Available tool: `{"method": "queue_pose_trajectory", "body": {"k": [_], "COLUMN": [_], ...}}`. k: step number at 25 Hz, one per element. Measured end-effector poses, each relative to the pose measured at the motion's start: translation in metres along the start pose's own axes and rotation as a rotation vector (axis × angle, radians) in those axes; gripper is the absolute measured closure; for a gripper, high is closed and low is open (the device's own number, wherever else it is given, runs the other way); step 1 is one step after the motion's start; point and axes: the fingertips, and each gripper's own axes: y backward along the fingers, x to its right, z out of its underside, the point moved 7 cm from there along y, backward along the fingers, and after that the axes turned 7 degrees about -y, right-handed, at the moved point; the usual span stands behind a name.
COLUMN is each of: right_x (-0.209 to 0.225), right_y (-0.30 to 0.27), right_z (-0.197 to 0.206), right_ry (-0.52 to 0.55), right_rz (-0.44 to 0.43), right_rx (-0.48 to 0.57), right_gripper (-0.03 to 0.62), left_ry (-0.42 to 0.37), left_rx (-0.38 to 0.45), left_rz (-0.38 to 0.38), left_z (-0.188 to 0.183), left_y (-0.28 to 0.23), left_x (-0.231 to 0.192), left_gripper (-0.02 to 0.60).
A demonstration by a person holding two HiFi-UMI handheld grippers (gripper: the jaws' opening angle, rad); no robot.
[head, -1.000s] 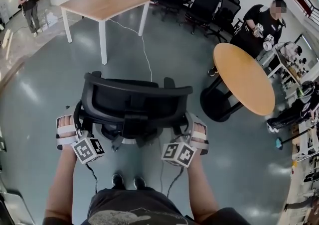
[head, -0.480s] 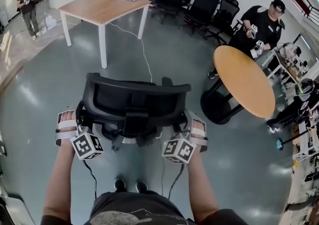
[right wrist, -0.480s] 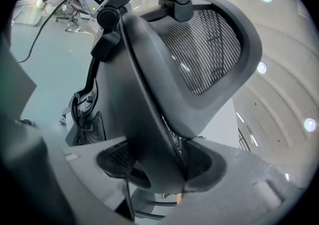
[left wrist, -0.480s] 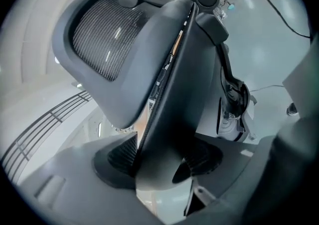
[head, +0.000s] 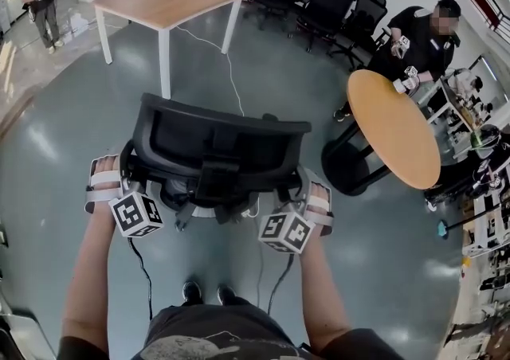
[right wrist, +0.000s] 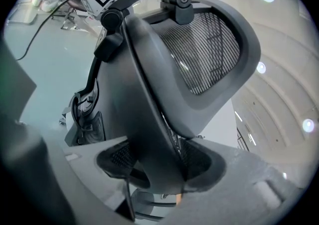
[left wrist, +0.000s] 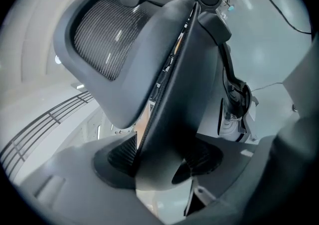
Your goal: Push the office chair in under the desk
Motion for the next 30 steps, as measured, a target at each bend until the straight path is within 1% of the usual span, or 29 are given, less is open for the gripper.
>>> {"method": "queue_pose_trajectory", "body": {"k": [5,10,13,15,19,25,27,30], "right_x": [0.004,0.011,0.006,0.006,0.031,0.072,0.085,0.089], "right_y": [-0.012,-0.043,-0.039,-0.05,-0.103,-0.163,-0.178,-0.186], "right_z": [0.0,-0.005,0.0,0.006,0.005,0.003,0.006,0.01], "right_ry": [-0.009,-0.007,-0.008,-0.006,-0.005,-0.002,0.001,0.004], "right_rz": [0.018,0.023,0.022,0.023,0.017,0.012,0.008,0.006], "right_rx": [-0.016,-0.023,-0.023,-0.022,-0.02,-0.008,-0.003,0.01], "right_gripper": [0.345,0.345,0.345,0.345,0.345,0.345,0.345,0.345], "left_ry": [-0.011,-0.017,-0.024,-0.02,-0.022,-0.024,-0.026,-0.019], "left_rx": [0.025,0.03,0.034,0.029,0.019,-0.003,-0.01,-0.026], "left_rz": [0.001,0.022,0.009,0.003,0.008,0.037,0.034,0.027], "left_z": [-0.004,-0.005,-0.005,-0.009,-0.025,-0.05,-0.06,-0.065], "left_y": [-0.018,-0.049,-0.042,-0.051,-0.101,-0.156,-0.168,-0.169], "left_x": [-0.005,-0.015,-0.005,0.0,-0.02,-0.056,-0.063,-0.061], "left_gripper": [0.282,0.284,0.284,0.284,0.282,0.287,0.287,0.287]}}
